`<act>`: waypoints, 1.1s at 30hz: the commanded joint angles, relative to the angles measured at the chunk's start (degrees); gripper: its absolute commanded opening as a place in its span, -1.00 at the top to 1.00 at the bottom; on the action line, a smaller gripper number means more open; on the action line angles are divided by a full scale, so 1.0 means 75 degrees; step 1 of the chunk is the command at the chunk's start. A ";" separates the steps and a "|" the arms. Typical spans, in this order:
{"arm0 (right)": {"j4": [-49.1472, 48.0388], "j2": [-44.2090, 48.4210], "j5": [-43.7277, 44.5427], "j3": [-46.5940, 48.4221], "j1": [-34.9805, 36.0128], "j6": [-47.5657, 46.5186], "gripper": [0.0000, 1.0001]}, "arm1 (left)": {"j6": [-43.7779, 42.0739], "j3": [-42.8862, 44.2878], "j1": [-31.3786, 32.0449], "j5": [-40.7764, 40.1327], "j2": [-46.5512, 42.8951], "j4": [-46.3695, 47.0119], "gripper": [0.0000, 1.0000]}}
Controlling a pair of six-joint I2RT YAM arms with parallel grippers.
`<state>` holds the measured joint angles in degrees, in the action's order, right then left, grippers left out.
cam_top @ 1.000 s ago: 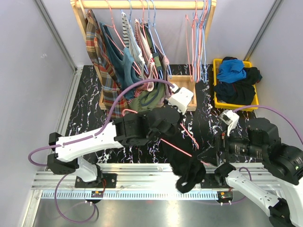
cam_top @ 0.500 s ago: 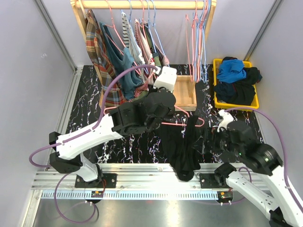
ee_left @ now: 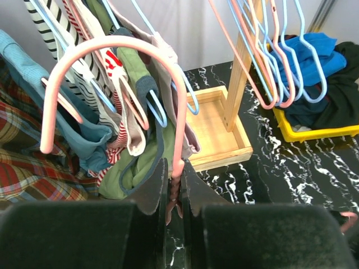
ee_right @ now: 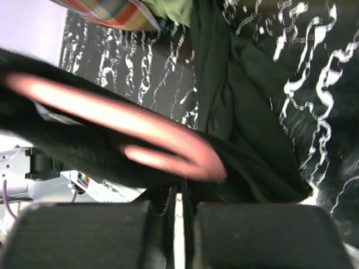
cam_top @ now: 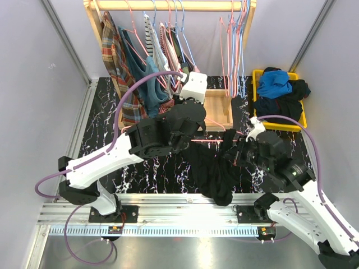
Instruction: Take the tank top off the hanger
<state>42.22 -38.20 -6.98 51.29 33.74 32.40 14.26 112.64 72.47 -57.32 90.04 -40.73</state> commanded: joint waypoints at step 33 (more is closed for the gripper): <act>-0.1201 -0.5921 0.2202 0.1317 0.1349 -0.0654 -0.85 | 0.2833 -0.5503 0.0369 0.0857 -0.7388 -0.1156 1.00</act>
<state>33.80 -79.92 2.61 56.97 40.32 30.17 34.83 73.49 75.07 -53.74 32.08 -51.83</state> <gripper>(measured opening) 0.814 0.074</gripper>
